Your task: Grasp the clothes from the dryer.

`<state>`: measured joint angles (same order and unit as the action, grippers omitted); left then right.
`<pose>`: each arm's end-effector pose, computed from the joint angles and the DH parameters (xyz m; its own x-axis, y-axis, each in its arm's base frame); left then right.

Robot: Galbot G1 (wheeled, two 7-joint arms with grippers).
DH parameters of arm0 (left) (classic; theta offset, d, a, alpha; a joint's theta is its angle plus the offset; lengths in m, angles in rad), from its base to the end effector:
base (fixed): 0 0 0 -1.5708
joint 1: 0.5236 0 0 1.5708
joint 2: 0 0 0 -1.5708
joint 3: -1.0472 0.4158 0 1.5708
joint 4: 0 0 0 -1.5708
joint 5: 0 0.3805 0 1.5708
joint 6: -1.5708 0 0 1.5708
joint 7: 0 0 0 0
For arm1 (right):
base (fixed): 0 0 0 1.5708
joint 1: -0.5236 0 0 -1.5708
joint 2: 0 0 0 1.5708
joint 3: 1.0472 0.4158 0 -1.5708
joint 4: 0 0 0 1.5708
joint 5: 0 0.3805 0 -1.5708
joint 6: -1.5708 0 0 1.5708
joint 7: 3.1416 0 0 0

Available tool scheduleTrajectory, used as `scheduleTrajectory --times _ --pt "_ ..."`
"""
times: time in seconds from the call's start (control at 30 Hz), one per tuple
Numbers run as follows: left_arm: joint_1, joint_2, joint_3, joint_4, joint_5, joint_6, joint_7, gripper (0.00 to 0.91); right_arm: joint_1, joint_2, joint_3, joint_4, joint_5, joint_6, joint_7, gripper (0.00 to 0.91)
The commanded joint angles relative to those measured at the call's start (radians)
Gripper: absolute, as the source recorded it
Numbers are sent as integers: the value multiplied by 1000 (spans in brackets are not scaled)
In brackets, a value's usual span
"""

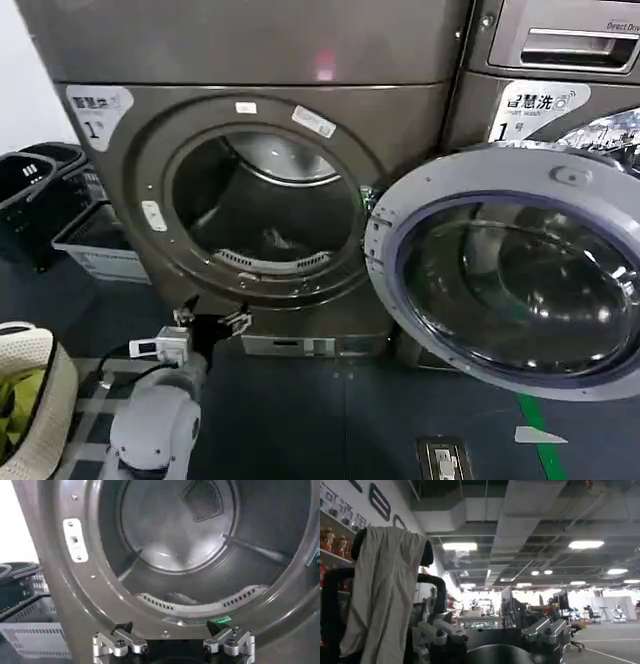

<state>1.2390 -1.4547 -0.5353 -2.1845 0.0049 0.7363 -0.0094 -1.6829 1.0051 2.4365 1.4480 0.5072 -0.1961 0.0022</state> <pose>0.2682 0.0264 -0.2506 -0.9514 -0.0383 0.3056 -0.0004 0.9924 0.1232 -0.2205 -0.5482 -0.0855 0.0369 0.9393 -0.3411 0.9993 -0.0386 0.0018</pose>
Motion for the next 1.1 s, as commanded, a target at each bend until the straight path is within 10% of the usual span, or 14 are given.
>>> scheduleTrajectory --times 0.03,1.1 --pt "4 -1 -2 6 1 49 -1 907 -6 0 6 -11 0 2 -1 907" --pt "1 -13 15 28 47 49 1 907 -2 10 8 -31 -1 41 5 907"
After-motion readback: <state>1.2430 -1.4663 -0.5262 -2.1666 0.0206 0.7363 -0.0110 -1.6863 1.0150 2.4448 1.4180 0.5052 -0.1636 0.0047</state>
